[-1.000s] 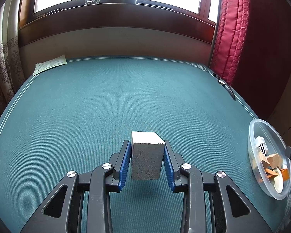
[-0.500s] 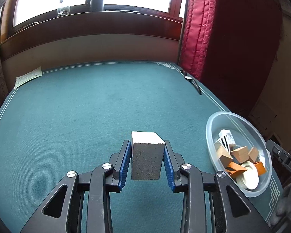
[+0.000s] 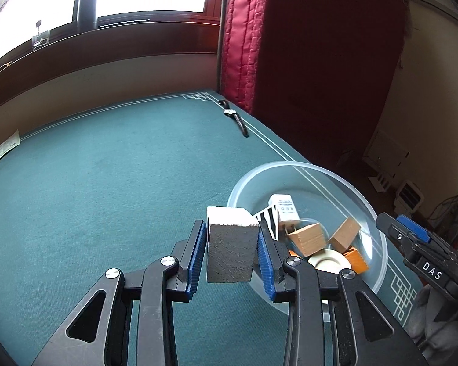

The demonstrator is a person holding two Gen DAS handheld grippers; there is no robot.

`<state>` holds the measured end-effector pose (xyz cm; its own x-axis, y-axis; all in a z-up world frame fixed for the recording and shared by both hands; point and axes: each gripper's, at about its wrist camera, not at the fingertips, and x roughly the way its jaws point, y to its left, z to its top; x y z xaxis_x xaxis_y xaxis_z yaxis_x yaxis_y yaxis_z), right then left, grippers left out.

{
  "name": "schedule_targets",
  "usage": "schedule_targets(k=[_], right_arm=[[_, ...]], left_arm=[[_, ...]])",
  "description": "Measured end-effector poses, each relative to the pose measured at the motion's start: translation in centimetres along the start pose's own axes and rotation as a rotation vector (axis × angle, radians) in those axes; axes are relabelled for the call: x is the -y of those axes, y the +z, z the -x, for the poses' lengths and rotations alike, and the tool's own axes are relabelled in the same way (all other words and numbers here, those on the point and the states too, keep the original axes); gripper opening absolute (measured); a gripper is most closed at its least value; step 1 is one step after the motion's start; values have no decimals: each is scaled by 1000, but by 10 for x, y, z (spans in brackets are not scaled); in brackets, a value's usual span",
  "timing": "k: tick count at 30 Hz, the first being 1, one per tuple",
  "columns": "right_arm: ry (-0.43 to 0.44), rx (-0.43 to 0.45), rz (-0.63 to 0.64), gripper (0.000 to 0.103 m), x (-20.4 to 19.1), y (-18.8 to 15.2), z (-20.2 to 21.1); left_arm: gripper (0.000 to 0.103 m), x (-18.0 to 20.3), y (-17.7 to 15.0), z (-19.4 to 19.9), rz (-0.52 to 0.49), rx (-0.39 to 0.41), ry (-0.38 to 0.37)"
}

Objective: Organize rigid objects
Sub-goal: 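Lower the grey block into the clear bowl and open the left gripper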

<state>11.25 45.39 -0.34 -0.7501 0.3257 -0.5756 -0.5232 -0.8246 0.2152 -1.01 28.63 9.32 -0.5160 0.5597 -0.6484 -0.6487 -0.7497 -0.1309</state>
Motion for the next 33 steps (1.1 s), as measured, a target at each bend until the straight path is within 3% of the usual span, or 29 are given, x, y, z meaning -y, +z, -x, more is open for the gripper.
schedule_targets(k=[5, 13, 28, 30, 33], right_arm=[[6, 25, -7, 76, 5, 1, 0], [-2, 29, -8, 77, 10, -1, -3], [-9, 44, -25, 81, 14, 2, 0], [-8, 46, -24, 84, 14, 2, 1], [-11, 53, -30, 92, 14, 2, 2]], left_arm=[[34, 24, 4, -12, -36, -18, -21], [34, 50, 9, -22, -66, -34, -53], [36, 70, 14, -27, -95, -27, -104], [51, 68, 13, -27, -81, -30, -103], [64, 61, 13, -25, -52, -17, -81]])
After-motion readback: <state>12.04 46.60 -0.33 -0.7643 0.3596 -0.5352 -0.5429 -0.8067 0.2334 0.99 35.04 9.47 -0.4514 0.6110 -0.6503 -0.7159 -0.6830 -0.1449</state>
